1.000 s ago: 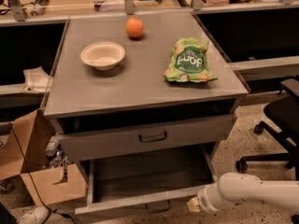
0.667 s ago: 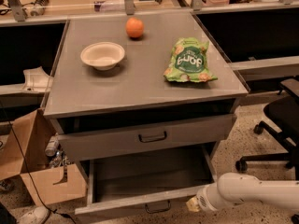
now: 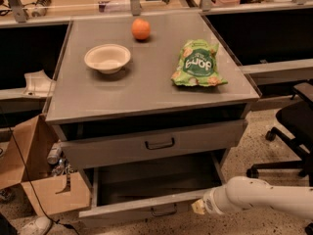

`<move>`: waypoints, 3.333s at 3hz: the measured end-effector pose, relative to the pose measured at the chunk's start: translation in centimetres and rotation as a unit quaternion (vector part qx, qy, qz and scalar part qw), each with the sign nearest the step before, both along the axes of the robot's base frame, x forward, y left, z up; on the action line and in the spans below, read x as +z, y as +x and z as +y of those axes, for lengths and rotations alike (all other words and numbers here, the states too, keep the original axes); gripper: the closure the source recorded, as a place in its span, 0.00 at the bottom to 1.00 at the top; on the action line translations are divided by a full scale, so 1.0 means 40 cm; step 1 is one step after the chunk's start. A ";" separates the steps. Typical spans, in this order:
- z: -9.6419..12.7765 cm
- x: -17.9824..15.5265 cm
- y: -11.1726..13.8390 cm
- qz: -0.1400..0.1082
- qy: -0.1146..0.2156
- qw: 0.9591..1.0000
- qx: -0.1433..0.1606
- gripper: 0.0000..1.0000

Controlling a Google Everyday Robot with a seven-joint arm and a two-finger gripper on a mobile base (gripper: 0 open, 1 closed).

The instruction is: Close middle drawer

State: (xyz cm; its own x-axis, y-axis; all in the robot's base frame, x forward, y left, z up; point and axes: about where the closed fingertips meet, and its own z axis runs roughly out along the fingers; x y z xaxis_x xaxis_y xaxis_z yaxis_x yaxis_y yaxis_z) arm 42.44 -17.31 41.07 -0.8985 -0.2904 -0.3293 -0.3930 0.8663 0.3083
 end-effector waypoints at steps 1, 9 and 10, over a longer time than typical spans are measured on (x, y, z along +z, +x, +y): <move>0.000 0.000 0.000 0.000 0.000 1.000 0.000 1.00; 0.095 0.002 0.170 -0.054 0.018 0.998 -0.015 1.00; 0.093 -0.016 0.168 -0.045 0.023 0.998 -0.025 1.00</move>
Offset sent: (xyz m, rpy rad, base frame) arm 0.0300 0.0179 -0.0157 0.0381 -0.0317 -0.0194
